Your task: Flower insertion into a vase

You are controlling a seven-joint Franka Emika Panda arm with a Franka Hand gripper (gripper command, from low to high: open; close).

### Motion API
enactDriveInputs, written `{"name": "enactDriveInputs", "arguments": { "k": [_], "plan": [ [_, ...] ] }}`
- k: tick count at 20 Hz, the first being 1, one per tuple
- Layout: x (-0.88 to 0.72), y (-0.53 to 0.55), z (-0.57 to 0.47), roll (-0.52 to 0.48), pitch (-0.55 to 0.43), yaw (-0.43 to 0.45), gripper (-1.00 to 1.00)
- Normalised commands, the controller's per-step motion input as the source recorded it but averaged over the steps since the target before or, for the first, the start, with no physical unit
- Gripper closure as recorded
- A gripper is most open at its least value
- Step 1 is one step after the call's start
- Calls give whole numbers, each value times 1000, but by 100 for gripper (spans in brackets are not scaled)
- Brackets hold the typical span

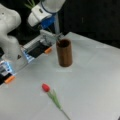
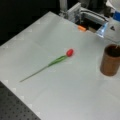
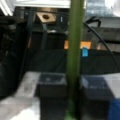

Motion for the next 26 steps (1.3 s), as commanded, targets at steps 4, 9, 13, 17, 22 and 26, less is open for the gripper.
{"name": "enactDriveInputs", "arguments": {
  "k": [4, 9, 13, 17, 22, 26],
  "plan": [
    [478, 104, -54, -233, 294, 24, 100],
    [501, 65, -101, -232, 202, 38, 100],
    [460, -7, -174, -242, 129, 56, 100],
    [451, -65, -246, -246, 83, 41, 100],
    [420, -52, -214, -191, 61, 18, 100],
    [359, -23, -84, -138, 71, 40, 100]
  ]
}}
